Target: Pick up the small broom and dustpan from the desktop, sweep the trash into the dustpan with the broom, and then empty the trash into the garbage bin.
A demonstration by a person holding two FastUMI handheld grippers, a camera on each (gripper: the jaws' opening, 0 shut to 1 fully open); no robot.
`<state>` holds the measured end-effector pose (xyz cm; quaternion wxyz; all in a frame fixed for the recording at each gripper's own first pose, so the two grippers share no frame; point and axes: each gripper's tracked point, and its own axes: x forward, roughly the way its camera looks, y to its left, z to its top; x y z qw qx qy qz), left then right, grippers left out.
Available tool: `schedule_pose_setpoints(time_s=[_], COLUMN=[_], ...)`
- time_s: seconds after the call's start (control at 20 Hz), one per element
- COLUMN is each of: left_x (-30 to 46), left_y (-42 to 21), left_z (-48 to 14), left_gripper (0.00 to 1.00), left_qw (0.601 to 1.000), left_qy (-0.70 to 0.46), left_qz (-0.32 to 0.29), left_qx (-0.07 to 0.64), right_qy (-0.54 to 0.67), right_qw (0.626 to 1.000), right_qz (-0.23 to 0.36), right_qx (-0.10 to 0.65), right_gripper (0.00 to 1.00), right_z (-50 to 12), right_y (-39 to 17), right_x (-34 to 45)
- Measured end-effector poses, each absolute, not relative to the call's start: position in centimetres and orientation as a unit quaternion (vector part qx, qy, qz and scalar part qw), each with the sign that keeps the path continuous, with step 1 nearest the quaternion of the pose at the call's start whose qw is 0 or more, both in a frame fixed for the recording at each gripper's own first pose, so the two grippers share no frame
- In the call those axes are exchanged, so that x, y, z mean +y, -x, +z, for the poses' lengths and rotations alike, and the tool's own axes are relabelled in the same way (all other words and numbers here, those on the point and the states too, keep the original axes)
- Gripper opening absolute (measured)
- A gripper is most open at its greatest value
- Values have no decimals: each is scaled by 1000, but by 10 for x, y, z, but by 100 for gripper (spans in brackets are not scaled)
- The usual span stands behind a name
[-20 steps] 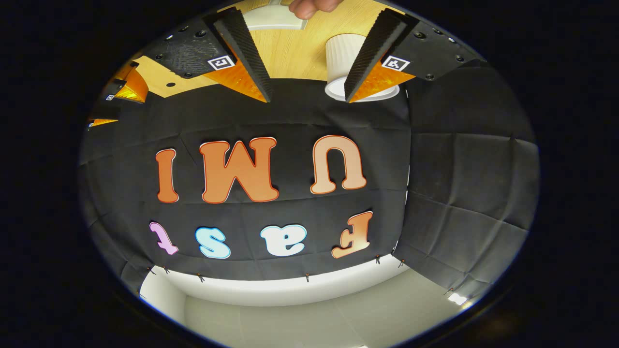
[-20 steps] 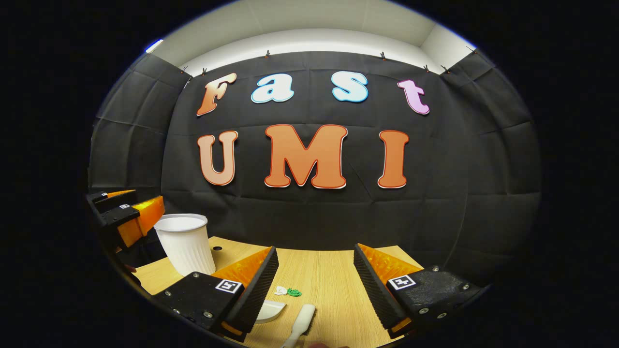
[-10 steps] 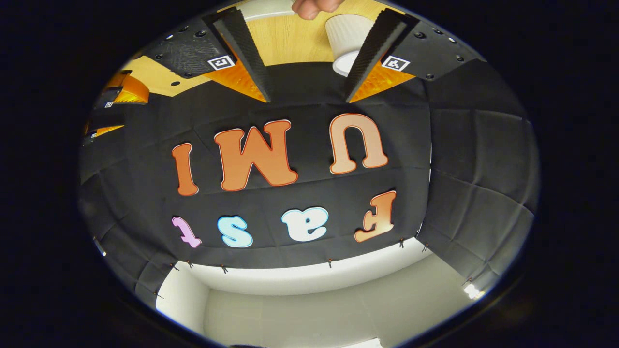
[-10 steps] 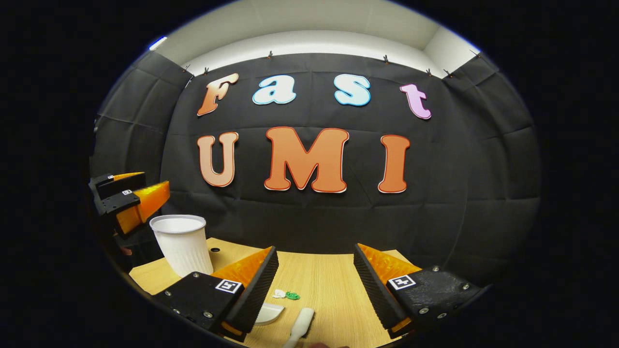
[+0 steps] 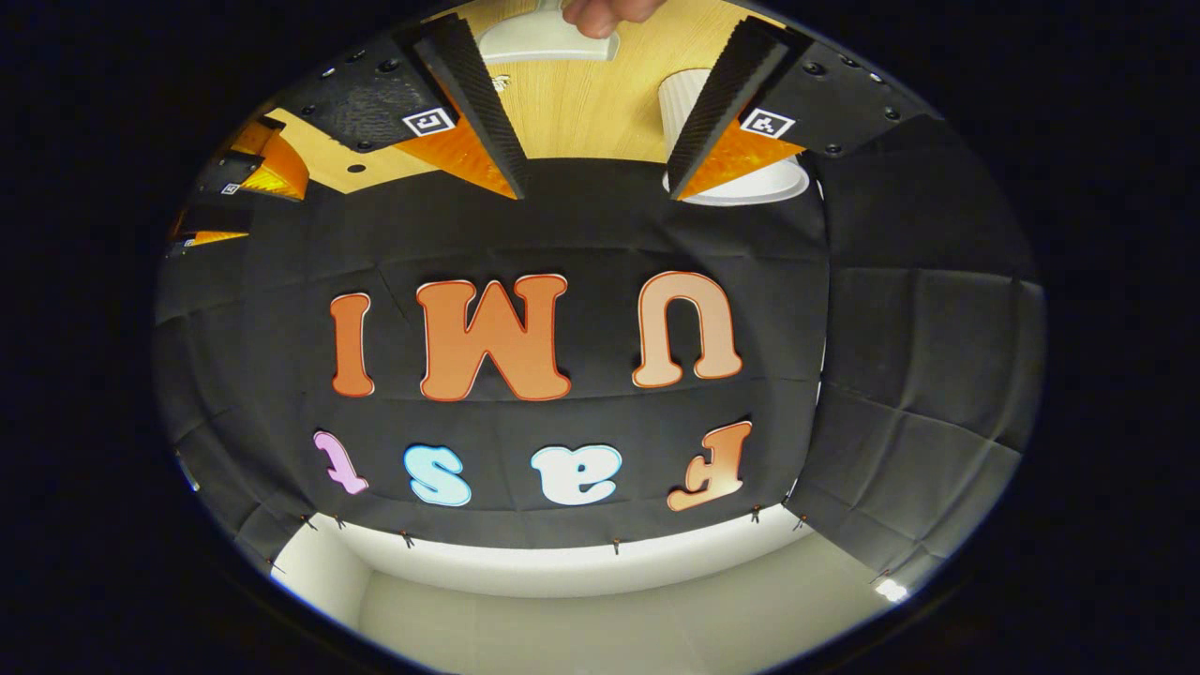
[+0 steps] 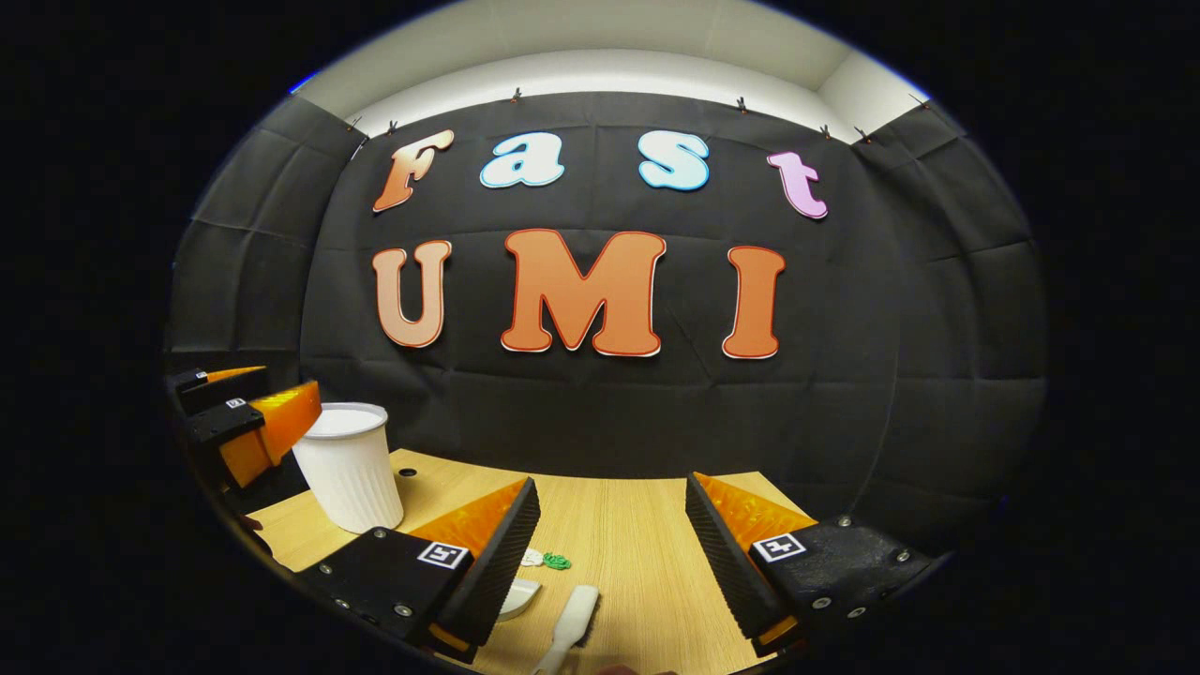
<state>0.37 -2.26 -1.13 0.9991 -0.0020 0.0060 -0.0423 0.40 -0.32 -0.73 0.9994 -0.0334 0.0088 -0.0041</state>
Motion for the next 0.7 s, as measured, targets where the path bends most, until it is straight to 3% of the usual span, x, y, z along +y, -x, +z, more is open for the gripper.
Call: schedule_pose_setpoints(time_s=[0.7], left_x=[-45], left_y=[-16], left_z=[-32], left_gripper=[95], left_qw=[997], left_qy=[1], left_qz=[-63], left_qx=[36], right_qy=[38], right_qw=[999], right_qz=[2], right_qx=[7], right_gripper=[94], right_z=[-10], right_y=[-9], right_x=[-2])
